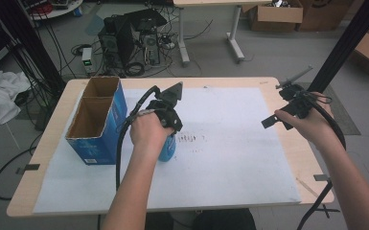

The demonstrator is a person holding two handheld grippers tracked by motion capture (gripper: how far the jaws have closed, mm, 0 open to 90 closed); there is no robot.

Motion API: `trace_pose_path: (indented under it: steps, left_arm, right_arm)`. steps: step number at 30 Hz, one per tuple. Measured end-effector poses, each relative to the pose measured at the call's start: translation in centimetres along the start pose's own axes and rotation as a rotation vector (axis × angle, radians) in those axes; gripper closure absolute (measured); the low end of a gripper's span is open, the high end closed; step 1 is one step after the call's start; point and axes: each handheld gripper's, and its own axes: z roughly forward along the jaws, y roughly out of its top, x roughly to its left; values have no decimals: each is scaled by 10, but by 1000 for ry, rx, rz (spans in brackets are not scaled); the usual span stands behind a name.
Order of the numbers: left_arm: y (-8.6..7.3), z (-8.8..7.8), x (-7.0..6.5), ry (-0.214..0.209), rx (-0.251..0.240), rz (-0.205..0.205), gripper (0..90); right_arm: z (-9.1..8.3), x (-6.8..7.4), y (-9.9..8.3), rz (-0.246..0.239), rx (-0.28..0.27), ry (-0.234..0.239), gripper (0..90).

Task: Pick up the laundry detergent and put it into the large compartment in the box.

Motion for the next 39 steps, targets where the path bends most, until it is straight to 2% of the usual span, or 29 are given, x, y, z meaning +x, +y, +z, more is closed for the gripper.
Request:
trace_pose_path:
  steps: [17,26,33,39]
  left_arm:
    - [3,0,1,-15,10,-8,367]
    - [7,-1,5,-19,48,-15,374]
    - [8,-1,10,-32,62,-6,377]
    - [9,-9,11,-17,74,17,378]
  right_arm:
    - [-1,-2,-1,4,5,-5,249]
    - [-1,-3,-2,6,3,-3,250]
    - [-1,-4,-1,4,1,-5,250]
    - [-3,-5,0,5,-3,-8,251]
